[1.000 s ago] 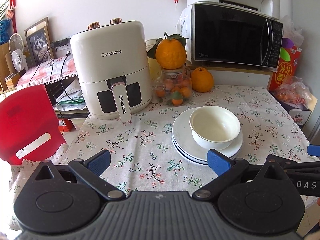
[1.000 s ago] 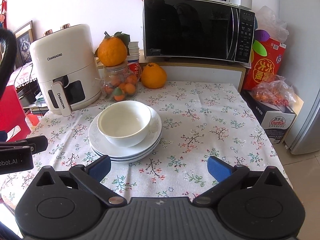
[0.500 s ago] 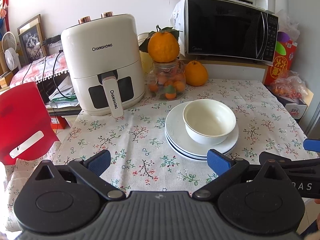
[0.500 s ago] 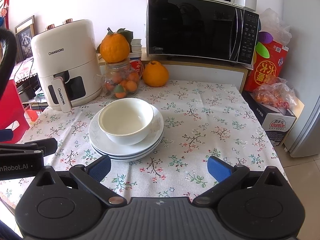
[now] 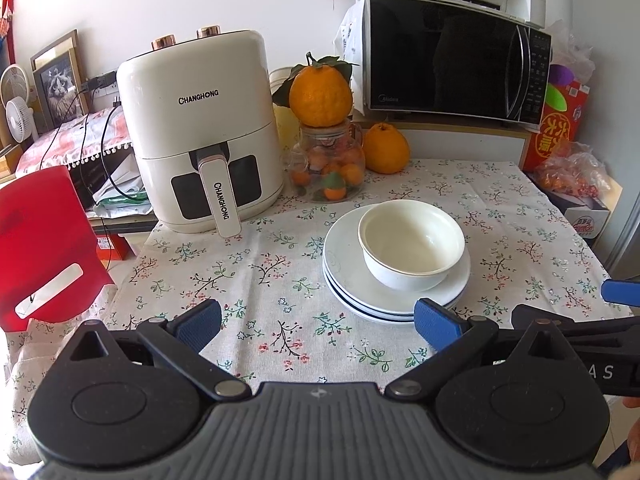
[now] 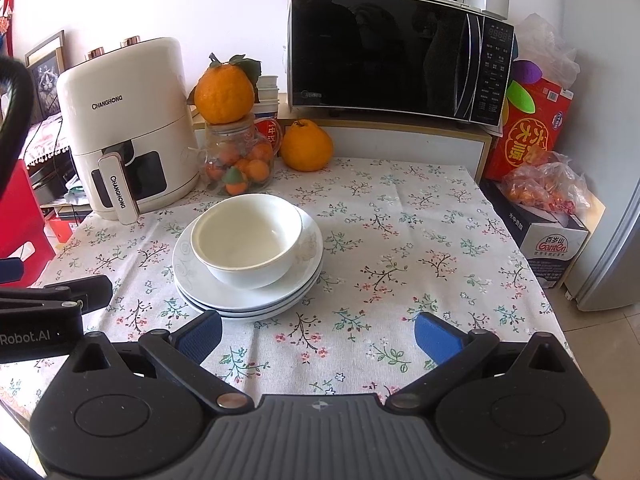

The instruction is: Organize plates and bowls

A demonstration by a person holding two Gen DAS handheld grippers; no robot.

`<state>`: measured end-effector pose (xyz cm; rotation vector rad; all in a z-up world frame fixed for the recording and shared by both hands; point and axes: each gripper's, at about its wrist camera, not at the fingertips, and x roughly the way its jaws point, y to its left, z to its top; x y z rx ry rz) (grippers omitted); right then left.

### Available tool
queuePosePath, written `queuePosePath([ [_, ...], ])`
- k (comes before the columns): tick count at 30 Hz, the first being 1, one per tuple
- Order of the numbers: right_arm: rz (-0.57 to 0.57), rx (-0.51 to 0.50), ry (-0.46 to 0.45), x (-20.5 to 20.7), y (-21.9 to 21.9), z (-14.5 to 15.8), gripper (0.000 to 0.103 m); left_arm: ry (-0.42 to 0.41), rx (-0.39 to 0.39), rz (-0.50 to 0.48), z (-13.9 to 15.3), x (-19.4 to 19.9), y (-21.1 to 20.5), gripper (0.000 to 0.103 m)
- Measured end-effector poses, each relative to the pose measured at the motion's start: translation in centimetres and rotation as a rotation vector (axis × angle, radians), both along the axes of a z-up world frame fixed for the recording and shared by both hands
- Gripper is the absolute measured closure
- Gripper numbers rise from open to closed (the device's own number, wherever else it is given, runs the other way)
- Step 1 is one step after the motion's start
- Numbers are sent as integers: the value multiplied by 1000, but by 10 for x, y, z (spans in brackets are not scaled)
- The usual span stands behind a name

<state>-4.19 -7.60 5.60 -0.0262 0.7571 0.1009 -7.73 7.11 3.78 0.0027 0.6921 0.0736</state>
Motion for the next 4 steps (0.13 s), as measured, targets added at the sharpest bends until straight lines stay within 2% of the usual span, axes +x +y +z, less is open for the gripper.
queuePosePath([
  [4, -4, 0, 2, 0, 0, 0, 4, 2, -4, -1, 0, 0, -1, 0],
])
